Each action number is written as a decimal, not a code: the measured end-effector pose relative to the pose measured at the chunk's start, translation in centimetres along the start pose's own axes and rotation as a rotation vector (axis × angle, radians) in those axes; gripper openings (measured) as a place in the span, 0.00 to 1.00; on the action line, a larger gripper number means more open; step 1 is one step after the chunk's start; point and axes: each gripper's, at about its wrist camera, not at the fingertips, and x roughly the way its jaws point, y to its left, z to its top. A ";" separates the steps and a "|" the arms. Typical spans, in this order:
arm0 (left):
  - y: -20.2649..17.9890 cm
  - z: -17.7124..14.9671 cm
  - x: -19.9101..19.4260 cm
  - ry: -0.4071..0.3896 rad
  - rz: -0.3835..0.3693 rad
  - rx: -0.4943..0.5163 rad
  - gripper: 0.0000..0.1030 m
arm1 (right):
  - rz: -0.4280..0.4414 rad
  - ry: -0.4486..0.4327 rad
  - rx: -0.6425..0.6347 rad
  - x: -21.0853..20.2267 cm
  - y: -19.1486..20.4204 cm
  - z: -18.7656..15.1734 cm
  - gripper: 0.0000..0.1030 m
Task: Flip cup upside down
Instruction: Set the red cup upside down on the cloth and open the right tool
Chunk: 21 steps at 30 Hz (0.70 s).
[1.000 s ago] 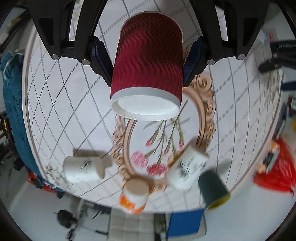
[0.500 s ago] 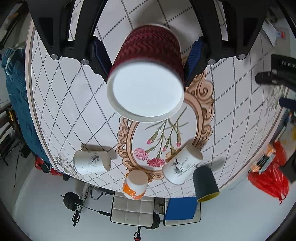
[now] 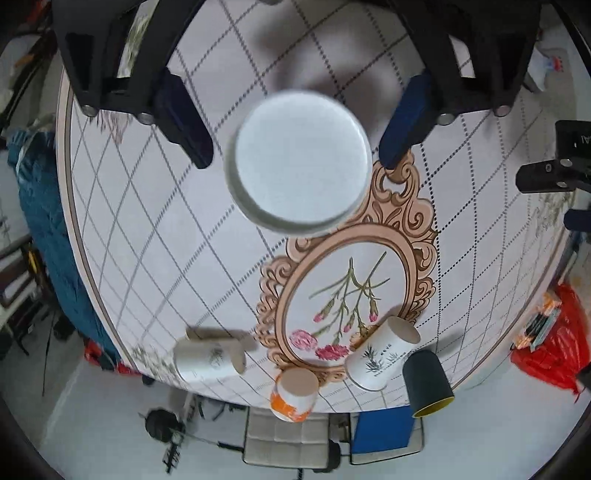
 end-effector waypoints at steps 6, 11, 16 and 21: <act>-1.2 -0.7 -3.8 -0.081 -0.004 -0.003 0.92 | -0.057 0.033 0.122 -4.0 -2.4 -0.9 0.94; -2.2 -1.6 -7.4 -0.158 -0.002 -0.012 0.98 | -0.095 0.031 0.208 -8.7 -4.6 -1.2 0.95; -3.4 -3.1 -11.9 -0.238 -0.007 -0.020 0.98 | -0.101 0.000 0.224 -13.7 -6.1 -0.8 0.95; -4.2 -4.8 -16.3 -0.303 -0.022 -0.028 0.98 | -0.100 -0.058 0.190 -19.0 -6.7 -0.9 0.95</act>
